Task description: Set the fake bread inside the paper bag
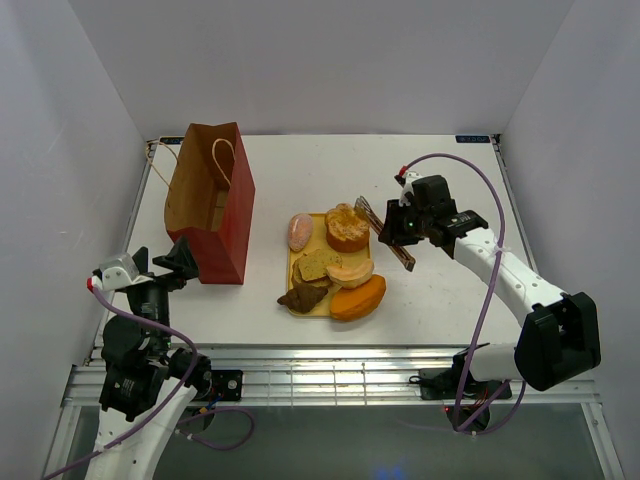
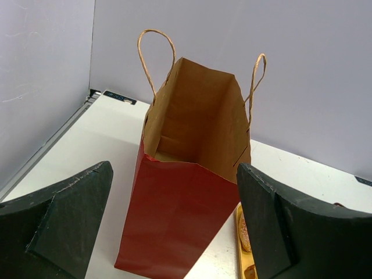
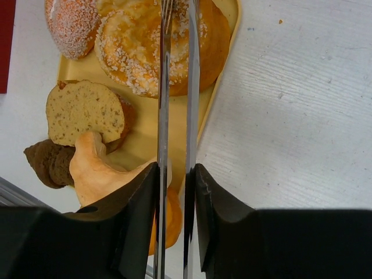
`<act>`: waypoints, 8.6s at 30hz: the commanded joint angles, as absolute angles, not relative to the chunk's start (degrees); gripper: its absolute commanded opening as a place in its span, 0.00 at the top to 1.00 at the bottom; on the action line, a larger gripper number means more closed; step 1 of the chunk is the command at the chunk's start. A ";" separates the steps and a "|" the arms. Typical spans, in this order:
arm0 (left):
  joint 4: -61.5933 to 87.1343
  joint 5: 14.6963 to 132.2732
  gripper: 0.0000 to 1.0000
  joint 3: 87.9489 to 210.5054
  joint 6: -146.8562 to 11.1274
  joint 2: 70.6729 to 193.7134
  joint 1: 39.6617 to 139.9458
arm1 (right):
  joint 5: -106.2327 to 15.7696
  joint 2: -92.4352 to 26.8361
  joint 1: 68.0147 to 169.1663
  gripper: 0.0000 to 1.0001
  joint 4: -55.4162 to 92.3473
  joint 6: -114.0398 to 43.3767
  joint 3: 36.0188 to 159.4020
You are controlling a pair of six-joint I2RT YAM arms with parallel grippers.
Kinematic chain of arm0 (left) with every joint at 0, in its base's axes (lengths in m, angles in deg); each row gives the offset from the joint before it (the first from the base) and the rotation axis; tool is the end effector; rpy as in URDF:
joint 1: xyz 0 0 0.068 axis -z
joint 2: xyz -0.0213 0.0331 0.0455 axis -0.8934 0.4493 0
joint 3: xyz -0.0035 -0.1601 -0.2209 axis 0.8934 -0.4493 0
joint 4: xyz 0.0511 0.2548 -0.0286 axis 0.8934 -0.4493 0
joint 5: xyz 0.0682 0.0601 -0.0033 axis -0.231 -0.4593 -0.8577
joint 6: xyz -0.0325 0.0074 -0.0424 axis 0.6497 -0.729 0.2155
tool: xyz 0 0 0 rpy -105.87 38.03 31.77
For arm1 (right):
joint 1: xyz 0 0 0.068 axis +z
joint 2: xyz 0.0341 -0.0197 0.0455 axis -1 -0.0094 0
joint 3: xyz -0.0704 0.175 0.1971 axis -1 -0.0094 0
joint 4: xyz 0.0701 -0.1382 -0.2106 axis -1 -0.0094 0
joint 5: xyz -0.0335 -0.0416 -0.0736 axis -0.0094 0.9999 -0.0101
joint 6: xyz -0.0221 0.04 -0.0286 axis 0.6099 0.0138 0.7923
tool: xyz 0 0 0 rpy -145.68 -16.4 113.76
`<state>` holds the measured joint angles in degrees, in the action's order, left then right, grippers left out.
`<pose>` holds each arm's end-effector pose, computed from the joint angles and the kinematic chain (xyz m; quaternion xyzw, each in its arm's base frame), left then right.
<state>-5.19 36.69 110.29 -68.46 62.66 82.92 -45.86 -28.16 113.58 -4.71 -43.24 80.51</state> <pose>0.0534 -0.0010 0.3274 -0.1441 0.6258 -0.0477 0.7650 0.2637 0.1237 0.2787 -0.1039 0.9049 0.1975 0.3623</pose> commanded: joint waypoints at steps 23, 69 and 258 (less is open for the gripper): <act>-5.51 34.64 0.02 110.10 -68.46 61.18 82.99 | -49.37 -23.09 113.81 0.92 -10.47 -41.79 93.18; -16.23 16.09 0.09 114.85 -58.26 61.97 83.08 | -61.15 -31.96 136.82 0.92 -5.99 -43.28 128.49; -9.37 38.95 0.02 111.34 -66.44 68.04 83.08 | -46.11 -16.49 142.64 0.78 -14.43 -32.65 103.71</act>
